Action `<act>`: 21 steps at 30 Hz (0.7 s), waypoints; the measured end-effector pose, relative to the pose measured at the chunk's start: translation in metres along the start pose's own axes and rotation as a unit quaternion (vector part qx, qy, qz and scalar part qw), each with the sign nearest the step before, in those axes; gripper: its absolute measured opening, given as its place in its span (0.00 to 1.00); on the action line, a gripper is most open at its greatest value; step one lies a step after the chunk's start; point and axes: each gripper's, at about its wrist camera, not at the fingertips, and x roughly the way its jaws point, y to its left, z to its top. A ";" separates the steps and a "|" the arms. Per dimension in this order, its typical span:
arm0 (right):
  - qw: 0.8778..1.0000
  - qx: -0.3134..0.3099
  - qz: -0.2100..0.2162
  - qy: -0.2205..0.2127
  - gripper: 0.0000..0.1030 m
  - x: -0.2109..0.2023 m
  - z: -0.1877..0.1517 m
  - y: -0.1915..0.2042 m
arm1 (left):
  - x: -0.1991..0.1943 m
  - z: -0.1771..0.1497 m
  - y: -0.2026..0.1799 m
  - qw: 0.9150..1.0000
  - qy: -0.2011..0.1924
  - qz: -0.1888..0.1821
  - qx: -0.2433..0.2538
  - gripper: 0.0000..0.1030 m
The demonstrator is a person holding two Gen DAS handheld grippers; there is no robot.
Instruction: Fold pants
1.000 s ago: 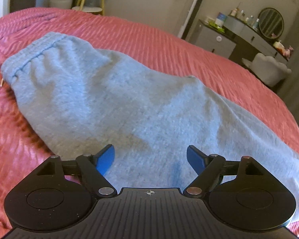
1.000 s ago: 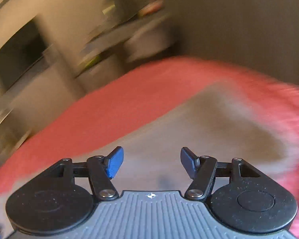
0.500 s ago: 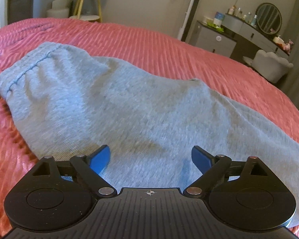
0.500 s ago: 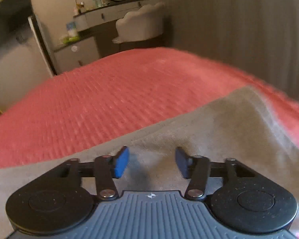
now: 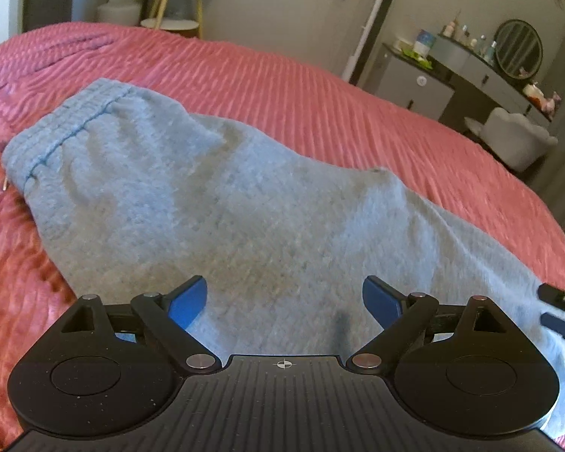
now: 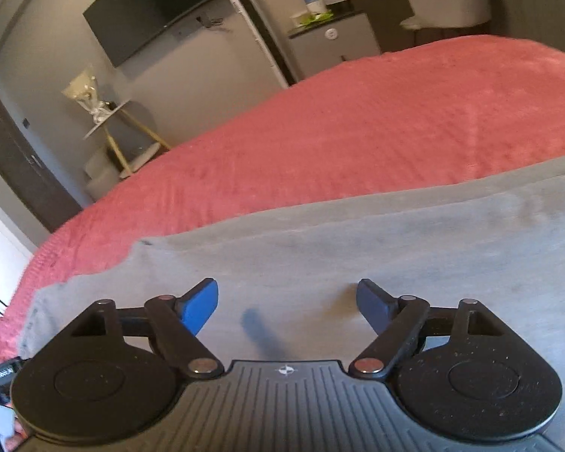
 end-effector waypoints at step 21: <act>0.968 -0.188 -0.162 0.040 0.95 0.032 -0.027 0.046 | 0.004 0.002 0.003 1.000 0.014 0.009 0.022 0.91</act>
